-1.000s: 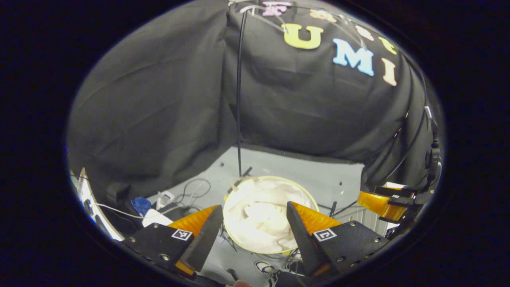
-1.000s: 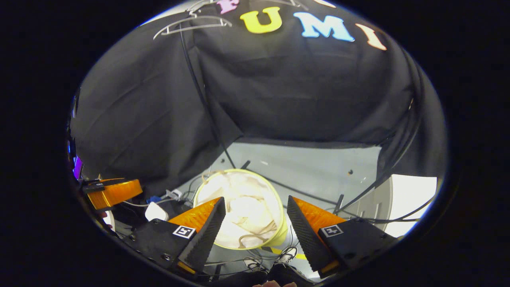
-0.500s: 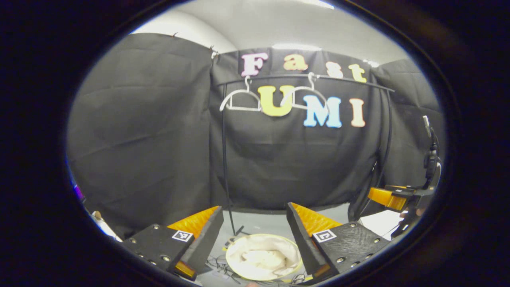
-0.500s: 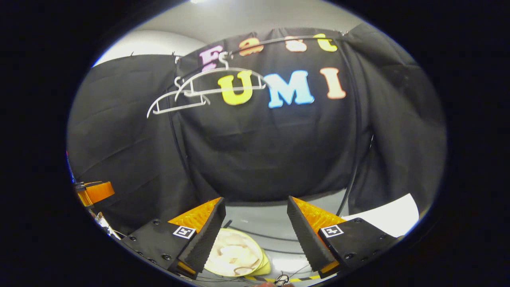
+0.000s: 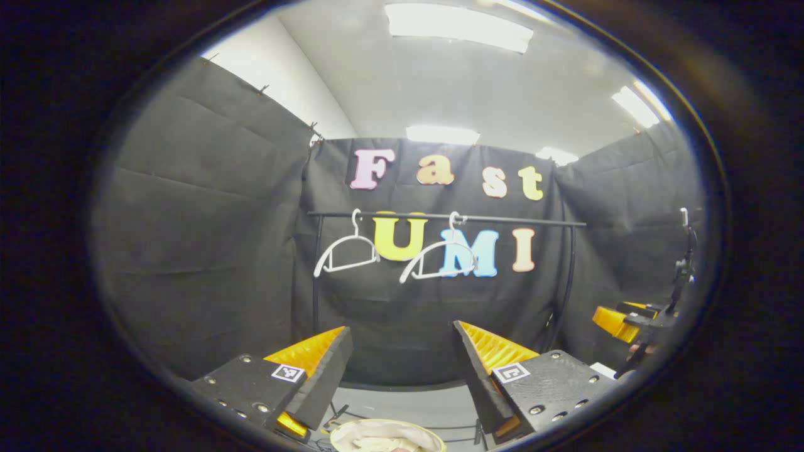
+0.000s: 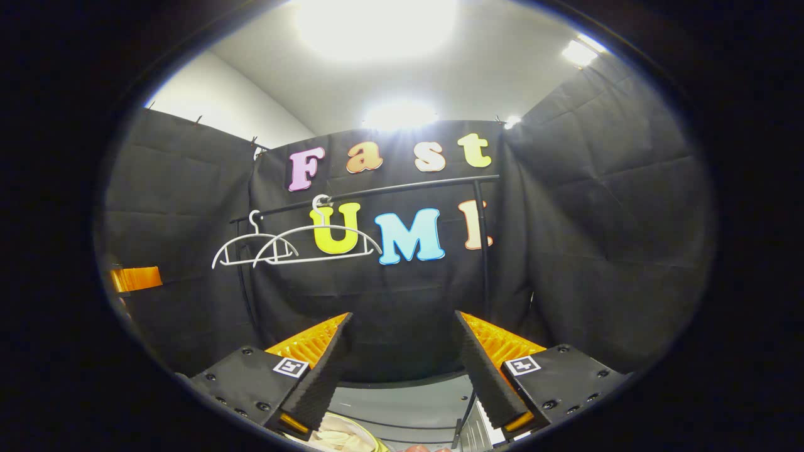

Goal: Grasp the clothes on the hanger with both hands and then place them into the laundry hamper below.

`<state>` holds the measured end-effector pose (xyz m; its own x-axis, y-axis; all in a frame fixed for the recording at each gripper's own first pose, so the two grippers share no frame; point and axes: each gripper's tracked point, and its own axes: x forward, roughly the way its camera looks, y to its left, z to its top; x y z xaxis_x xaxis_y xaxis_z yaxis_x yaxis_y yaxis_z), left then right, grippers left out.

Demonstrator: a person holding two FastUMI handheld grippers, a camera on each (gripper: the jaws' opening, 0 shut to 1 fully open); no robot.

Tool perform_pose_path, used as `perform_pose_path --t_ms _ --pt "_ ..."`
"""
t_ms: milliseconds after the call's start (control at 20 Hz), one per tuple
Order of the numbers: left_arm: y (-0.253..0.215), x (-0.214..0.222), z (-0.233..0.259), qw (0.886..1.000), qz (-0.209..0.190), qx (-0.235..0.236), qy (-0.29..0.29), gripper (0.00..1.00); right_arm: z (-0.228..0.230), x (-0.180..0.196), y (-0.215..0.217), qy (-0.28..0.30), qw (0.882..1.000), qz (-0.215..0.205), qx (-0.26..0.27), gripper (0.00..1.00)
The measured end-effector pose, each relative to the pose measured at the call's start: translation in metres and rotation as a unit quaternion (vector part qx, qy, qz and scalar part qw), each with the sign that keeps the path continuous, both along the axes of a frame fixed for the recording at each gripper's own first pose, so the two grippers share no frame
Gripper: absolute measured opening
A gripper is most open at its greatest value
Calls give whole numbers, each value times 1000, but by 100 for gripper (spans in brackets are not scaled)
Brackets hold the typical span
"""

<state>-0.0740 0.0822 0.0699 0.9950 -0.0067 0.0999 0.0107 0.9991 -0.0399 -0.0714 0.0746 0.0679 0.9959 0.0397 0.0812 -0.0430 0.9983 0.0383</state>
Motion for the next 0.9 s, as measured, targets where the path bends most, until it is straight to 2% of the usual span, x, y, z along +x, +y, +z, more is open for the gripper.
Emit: perform_pose_path --t_ms 150,350,500,900 --pt "14 -6 11 1000 25 -4 -12 89 0 7 -21 4 1000 -21 12 98" --pt "13 2 -6 998 54 -21 -3 89 -19 13 -50 12 999 -31 12 98" --pt "3 10 -17 998 55 -8 5 89 -32 21 -57 23 999 -31 11 98" --pt "-3 0 -38 998 60 15 28 89 -47 30 -37 40 999 -8 9 98"
